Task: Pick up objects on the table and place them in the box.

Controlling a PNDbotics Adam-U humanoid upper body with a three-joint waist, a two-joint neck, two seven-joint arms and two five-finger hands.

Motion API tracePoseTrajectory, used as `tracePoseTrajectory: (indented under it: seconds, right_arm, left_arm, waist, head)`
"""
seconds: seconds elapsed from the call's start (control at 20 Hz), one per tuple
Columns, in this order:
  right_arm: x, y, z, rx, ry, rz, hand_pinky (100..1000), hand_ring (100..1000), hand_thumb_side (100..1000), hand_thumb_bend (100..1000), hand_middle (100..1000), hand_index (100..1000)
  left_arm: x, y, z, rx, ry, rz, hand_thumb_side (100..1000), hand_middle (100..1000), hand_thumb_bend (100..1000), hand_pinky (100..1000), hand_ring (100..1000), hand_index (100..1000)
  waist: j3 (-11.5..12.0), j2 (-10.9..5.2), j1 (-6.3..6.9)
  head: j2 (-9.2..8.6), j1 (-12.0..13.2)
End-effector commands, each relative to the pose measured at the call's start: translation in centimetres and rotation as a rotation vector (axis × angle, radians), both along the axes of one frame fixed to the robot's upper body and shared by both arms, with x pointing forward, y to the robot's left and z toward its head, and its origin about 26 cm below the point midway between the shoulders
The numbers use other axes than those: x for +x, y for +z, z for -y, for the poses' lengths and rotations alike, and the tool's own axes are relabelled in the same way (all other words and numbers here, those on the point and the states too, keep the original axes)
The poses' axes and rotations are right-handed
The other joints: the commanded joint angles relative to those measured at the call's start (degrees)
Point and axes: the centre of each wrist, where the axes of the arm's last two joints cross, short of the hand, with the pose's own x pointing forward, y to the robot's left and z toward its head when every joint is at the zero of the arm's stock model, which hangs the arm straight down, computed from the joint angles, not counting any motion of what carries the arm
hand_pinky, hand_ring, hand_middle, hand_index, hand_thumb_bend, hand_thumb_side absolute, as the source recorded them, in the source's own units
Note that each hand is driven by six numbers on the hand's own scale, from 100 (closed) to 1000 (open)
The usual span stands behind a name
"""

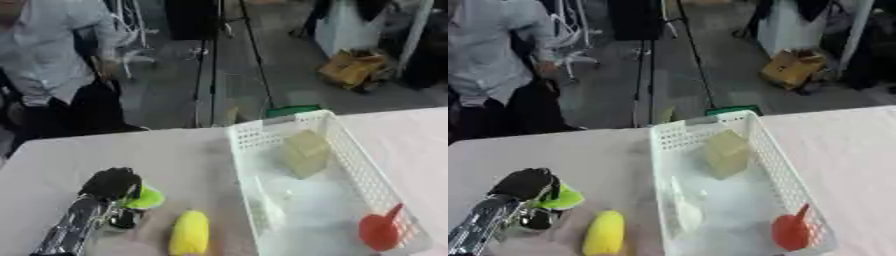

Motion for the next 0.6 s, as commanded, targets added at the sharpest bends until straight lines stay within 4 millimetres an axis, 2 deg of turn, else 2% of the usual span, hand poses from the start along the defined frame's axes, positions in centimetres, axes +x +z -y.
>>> tracePoseTrajectory:
  seconds: [0.05, 0.45, 0.6]
  right_arm:
    - [-0.2, 1.0, -0.1, -0.008, 0.017, 0.06, 901, 864, 1000, 100, 666, 750]
    - [-0.2, 1.1, 0.0, -0.009, 0.017, 0.063, 901, 864, 1000, 100, 667, 750]
    - [-0.2, 1.1, 0.0, -0.01, 0.017, 0.063, 901, 864, 1000, 100, 667, 750]
  left_arm:
    - [-0.2, 2.3, -0.7, 0.023, 0.013, 0.064, 165, 414, 393, 100, 367, 533]
    - [-0.7, 3.9, -0.8, 0.033, 0.013, 0.099, 157, 414, 420, 100, 365, 530]
    - [-1.0, 5.2, -1.0, 0.042, 0.011, 0.125, 155, 414, 425, 100, 365, 530]
  waist:
    - [0.1, -0.96, -0.24]
    - [0.1, -1.0, -0.11]
    - [0.19, -1.06, 0.01]
  head:
    - [-0.34, 0.06]
    - [-0.21, -0.08]
    - [-0.09, -0.2]
